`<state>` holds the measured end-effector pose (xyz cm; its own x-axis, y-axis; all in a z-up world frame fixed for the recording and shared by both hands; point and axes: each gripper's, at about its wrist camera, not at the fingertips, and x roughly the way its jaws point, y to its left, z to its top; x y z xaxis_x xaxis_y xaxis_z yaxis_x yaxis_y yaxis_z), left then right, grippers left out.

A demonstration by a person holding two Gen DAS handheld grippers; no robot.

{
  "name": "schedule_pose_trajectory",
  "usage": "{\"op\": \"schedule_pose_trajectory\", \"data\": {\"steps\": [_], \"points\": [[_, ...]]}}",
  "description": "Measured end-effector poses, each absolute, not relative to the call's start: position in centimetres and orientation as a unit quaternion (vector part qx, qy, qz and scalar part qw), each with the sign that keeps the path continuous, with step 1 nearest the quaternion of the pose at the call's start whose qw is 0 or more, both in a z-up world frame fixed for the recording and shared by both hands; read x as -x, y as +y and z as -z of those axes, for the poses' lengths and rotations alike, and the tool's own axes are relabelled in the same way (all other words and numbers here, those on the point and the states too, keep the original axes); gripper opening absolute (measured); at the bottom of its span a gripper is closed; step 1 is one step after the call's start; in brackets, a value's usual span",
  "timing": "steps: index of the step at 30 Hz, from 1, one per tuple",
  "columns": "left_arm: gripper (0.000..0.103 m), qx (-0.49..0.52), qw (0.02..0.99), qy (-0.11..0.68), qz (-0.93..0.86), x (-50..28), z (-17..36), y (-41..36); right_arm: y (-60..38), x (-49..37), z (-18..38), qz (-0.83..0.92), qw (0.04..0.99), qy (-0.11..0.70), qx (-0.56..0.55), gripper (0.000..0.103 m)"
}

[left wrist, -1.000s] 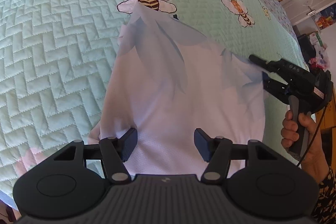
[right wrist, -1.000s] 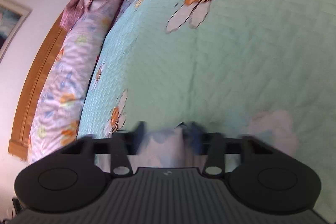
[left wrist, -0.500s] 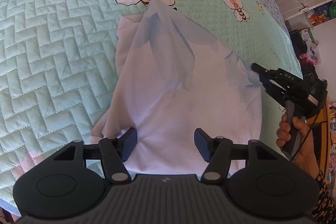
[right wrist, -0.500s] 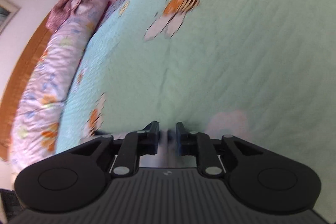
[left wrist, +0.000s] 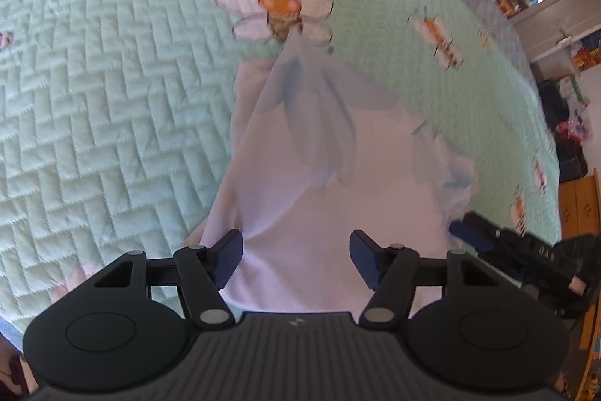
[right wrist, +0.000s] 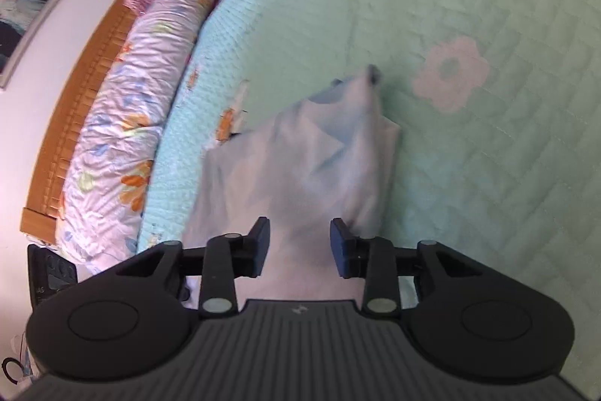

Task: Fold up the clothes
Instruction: 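Lower the shirt flat onto the quilt and open both grippers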

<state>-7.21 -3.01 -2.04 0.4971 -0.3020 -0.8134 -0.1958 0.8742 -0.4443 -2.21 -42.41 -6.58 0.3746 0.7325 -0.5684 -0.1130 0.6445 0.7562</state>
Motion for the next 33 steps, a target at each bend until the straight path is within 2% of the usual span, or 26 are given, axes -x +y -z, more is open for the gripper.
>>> {"op": "schedule_pose_trajectory", "data": {"steps": [4, 7, 12, 19, 20, 22, 26, 28, 30, 33], "points": [[0.069, 0.233, 0.850, 0.472, 0.005, 5.6, 1.5, -2.5, -43.4, 2.0, 5.9, -0.276, 0.763, 0.475, -0.342, 0.047], [0.069, 0.241, 0.851, 0.466, 0.014, 2.6, 3.1, -2.2, -43.7, 1.5, 6.9, -0.268, 0.746, 0.487, -0.367, 0.047], [0.069, 0.194, 0.856, 0.479, 0.002, -0.8, 5.7, -2.8, -43.7, 1.5, 7.8, -0.258, 0.737, 0.500, -0.373, 0.047], [0.069, 0.284, 0.824, 0.484, 0.078, -1.6, 7.0, -1.0, -44.2, 1.4, 7.9, -0.254, 0.736, 0.501, -0.378, 0.048], [0.067, 0.297, 0.818, 0.484, 0.089, -1.7, 7.2, -0.6, -44.3, 1.5, 7.9, -0.253, 0.735, 0.502, -0.379, 0.048], [0.042, 0.323, 0.806, 0.484, 0.109, -1.9, 7.5, 0.0, -44.1, 1.6, 7.9, -0.255, 0.737, 0.501, -0.376, 0.048], [0.037, 0.310, 0.798, 0.507, 0.097, -1.6, 8.1, 0.6, -43.8, 1.8, 7.9, -0.261, 0.740, 0.502, -0.363, 0.048], [0.041, 0.293, 0.814, 0.497, 0.067, -0.9, 7.2, 0.5, -43.6, 2.1, 7.4, -0.262, 0.747, 0.502, -0.347, 0.048], [0.055, 0.232, 0.841, 0.488, 0.007, 0.1, 5.1, -0.5, -42.9, 2.7, 6.3, -0.259, 0.763, 0.502, -0.313, 0.049], [0.064, 0.106, 0.866, 0.482, -0.082, 2.0, 1.5, -3.1, -40.8, 3.8, 3.7, -0.237, 0.787, 0.515, -0.243, 0.071]]}}
